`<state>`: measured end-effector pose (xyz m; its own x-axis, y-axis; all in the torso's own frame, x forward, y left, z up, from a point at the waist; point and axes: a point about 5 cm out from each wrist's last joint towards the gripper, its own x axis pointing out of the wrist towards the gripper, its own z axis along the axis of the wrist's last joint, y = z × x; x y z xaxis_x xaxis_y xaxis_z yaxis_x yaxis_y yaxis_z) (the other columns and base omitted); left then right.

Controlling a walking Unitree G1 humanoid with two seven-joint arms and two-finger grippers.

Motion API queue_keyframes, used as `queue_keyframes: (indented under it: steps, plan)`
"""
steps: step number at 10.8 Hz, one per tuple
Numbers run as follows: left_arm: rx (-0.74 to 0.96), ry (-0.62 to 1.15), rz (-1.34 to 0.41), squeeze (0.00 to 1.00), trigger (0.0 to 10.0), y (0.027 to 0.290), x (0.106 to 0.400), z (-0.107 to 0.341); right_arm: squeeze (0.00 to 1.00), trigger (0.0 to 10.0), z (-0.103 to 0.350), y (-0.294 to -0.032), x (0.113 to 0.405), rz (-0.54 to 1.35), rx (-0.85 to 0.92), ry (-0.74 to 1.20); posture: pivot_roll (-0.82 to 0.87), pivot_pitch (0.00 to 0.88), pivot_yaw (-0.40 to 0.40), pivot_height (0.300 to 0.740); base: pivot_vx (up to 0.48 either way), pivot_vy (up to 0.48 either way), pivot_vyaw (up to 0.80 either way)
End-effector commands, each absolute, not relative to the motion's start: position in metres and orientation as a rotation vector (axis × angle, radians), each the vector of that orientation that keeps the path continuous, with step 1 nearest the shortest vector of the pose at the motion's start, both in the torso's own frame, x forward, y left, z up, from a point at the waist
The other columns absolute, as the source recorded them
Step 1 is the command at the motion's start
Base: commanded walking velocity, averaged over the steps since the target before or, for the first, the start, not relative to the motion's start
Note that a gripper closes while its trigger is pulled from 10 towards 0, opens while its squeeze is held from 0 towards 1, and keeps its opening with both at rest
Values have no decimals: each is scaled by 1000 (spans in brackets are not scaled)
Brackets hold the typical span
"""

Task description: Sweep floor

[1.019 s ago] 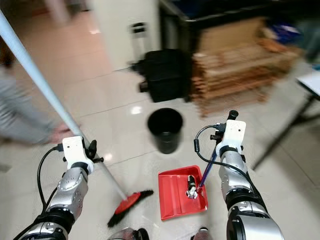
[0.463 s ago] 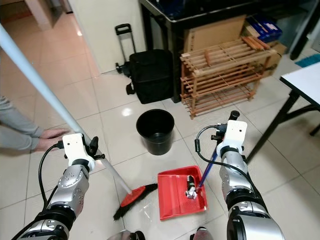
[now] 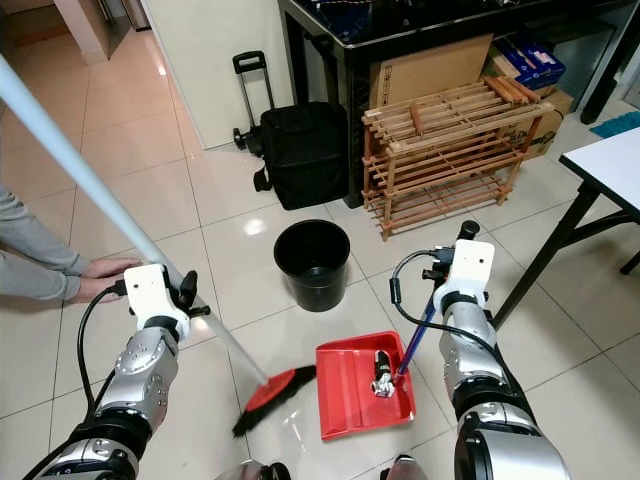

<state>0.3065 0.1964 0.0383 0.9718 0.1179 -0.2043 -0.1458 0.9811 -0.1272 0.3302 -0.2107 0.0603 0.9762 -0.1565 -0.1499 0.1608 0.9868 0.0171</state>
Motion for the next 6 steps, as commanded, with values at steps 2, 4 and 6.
queue_keyframes:
  steps: [2, 4, 6]
  plan:
    - [-151, 135, 129, 0, 10000, 199, 315, 53, 0, 10000, 75, -211, 339, -168, 48, 86, -164, 54, 130, 740, 0, 0, 0]
    - [-149, 137, 125, 0, 10000, 199, 313, 52, 0, 10000, 73, -208, 338, -165, 51, 89, -162, 55, 131, 740, 127, 0, 0]
    - [-149, 145, 131, 0, 10000, 201, 312, 51, 0, 10000, 72, -207, 337, -162, 53, 92, -161, 57, 132, 740, 279, 0, 0]
